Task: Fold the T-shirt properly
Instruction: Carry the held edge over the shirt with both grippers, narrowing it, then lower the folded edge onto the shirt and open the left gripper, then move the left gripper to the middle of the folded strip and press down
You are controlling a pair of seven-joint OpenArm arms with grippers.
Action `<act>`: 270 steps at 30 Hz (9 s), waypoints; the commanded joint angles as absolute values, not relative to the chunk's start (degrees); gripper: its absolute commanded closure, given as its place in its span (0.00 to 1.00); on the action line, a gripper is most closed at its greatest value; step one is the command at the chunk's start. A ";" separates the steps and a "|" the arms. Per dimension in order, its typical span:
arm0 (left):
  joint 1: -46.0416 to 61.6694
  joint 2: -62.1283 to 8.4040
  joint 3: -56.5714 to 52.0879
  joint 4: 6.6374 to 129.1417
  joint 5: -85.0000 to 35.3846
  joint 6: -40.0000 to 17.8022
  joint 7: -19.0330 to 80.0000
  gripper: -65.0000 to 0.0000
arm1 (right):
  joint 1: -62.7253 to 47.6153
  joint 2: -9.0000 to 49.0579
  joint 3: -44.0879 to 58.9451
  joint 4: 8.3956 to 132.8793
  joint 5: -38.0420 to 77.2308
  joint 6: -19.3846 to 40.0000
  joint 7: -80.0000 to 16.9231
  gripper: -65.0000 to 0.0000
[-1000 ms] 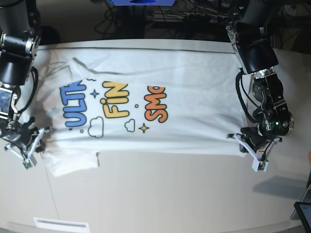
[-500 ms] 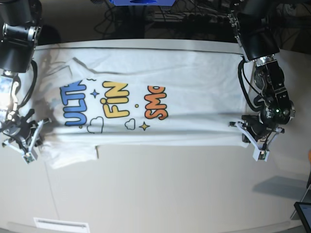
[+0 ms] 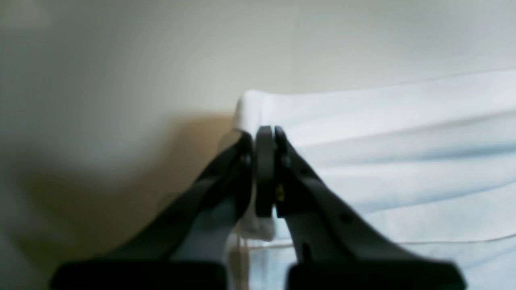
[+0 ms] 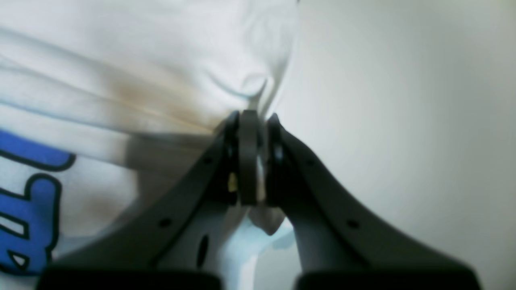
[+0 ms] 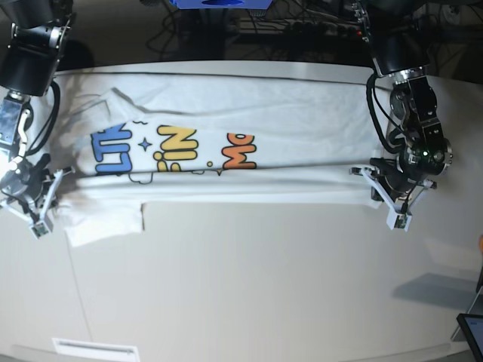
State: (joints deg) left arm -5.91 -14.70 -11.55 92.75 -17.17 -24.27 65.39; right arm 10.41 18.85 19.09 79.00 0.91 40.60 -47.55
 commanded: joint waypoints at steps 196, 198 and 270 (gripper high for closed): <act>14.64 -21.32 -0.13 115.12 -8.31 -24.57 69.76 1.00 | -10.95 9.63 22.29 112.48 0.66 40.00 -70.55 1.00; 15.69 -22.11 -0.22 115.21 -8.31 -24.57 69.76 1.00 | -10.95 9.01 22.55 112.48 0.66 40.00 -70.46 1.00; 29.85 3.56 -18.86 106.15 -2.15 -31.78 -0.84 1.00 | -22.55 4.97 25.80 110.02 0.31 40.00 -30.64 0.99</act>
State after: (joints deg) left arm 29.56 3.68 -18.70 105.43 -1.41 -32.12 0.40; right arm -22.74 4.67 25.96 109.06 -0.60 39.88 -32.29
